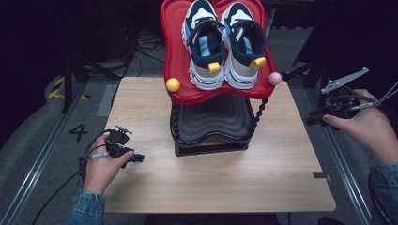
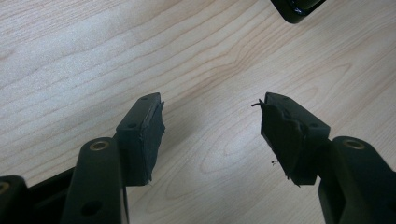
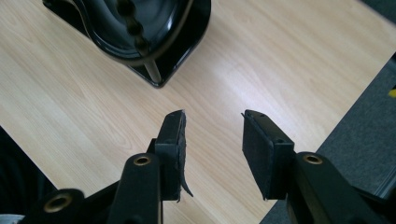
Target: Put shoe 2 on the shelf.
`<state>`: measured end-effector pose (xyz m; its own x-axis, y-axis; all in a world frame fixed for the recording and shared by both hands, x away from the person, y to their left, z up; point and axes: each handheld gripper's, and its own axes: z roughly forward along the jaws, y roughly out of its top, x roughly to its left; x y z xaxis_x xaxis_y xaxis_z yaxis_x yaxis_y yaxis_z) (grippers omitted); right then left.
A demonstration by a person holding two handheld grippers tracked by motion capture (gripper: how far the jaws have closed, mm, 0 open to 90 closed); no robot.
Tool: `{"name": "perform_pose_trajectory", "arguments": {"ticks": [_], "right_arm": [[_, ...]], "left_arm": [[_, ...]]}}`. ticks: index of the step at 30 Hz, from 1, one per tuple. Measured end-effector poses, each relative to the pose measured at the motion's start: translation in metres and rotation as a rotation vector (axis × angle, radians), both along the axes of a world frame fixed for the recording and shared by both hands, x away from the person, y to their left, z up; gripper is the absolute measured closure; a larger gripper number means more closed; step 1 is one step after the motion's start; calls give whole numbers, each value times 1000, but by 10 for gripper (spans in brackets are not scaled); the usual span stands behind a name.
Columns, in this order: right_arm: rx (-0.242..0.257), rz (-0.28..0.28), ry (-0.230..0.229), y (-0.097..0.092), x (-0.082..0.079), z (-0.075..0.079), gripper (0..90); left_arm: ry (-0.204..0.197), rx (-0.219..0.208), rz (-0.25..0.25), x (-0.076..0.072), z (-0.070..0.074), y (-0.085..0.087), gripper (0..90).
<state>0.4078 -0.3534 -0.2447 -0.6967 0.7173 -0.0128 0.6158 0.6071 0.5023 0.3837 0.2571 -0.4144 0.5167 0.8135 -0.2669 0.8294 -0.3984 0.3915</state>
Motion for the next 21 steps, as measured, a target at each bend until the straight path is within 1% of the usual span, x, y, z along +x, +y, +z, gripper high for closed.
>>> {"name": "perform_pose_trajectory", "arguments": {"ticks": [5,6,8,9,11,13,16,18,19,21], "right_arm": [[11,-13,30,-5,1,-26,600],[11,-16,35,-6,1,-32,598],[12,-23,48,-8,1,-45,594],[15,-26,56,-9,1,-51,591],[21,-28,68,-10,0,-63,586],[32,-29,80,-12,-1,-80,578],[57,-33,102,-16,-3,-103,570],[70,-31,105,-19,-3,-117,559],[75,-39,120,-20,-3,-126,551],[64,-45,122,-23,-4,-142,534]], "left_arm": [[9,0,-2,1,-1,0,395],[4,0,-5,1,-2,0,395],[10,-3,1,1,-2,0,395],[4,1,-6,1,-2,1,395],[3,2,-5,1,-2,1,394],[-2,4,-2,0,-2,1,394],[3,2,3,0,-2,2,394],[1,3,4,0,-2,1,394],[2,2,4,0,-2,1,388],[6,1,1,1,-2,0,387]]}}
